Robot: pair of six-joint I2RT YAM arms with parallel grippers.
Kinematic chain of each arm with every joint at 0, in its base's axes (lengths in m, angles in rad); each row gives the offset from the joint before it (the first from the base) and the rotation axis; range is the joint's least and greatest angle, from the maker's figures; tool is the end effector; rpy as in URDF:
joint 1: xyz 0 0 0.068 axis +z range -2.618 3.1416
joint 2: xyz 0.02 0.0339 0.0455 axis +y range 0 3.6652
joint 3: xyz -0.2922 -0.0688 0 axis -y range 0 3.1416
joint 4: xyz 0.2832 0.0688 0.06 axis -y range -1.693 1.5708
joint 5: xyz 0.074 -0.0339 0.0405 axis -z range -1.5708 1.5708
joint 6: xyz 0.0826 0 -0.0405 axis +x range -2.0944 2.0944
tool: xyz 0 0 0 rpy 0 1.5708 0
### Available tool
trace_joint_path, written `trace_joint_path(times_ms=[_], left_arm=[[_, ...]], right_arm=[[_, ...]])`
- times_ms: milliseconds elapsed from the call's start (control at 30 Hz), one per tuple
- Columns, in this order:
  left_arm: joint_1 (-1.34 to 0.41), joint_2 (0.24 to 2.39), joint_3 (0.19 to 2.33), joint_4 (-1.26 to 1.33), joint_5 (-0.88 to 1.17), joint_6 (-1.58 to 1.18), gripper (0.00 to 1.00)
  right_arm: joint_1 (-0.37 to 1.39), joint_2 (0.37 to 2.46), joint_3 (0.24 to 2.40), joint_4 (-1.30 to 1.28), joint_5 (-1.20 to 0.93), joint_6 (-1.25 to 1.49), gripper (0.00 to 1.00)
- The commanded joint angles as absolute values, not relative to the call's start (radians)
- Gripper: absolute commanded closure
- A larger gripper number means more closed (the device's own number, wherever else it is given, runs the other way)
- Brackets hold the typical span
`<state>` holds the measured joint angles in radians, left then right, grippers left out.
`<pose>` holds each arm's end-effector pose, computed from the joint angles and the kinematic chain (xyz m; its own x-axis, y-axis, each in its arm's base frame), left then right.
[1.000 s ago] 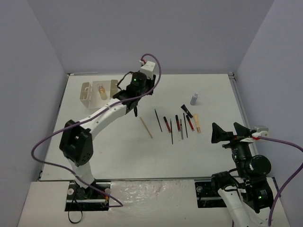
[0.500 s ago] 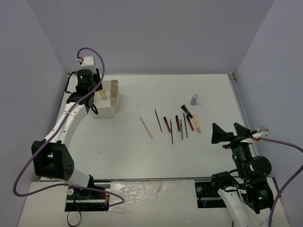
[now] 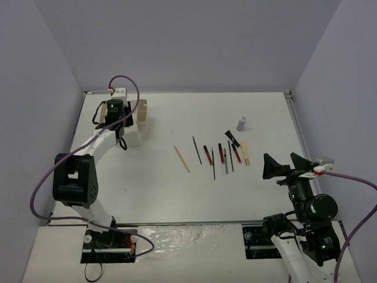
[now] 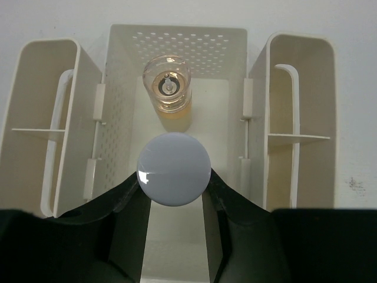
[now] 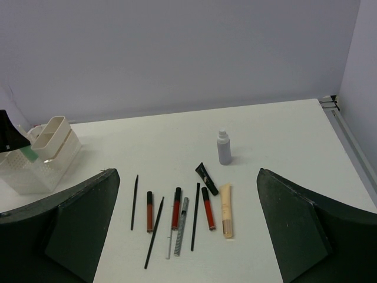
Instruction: Organize the makeup
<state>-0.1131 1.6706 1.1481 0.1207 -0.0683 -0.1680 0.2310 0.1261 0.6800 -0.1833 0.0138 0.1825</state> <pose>0.4661 -0.0473 0.2537 -0.3915 -0.1234 -0.9119 -0.0155 0.9917 -0.1276 0.0834 0.0184 0.4070 0.3074 0.2587 -0.9157 -0.2768 0.9450 0.1741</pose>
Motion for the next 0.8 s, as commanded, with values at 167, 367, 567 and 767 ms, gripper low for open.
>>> trace_joint_path(times_ms=[167, 367, 567, 767], left_arm=[[-0.101, 1.729, 1.192, 0.339, -0.061, -0.169, 1.0], [-0.101, 1.766, 1.214, 0.347, -0.077, -0.169, 1.0], [-0.093, 1.796, 1.233, 0.34, -0.083, -0.178, 0.98], [-0.087, 1.82, 1.25, 0.326, -0.091, -0.191, 0.88]], right_arm=[[0.239, 0.147, 0.678, -0.096, -0.02, 0.173, 0.0], [0.239, 0.152, 0.678, -0.095, -0.02, 0.173, 0.0], [0.239, 0.155, 0.677, -0.095, -0.022, 0.172, 0.0], [0.239, 0.156, 0.676, -0.095, -0.025, 0.172, 0.0]])
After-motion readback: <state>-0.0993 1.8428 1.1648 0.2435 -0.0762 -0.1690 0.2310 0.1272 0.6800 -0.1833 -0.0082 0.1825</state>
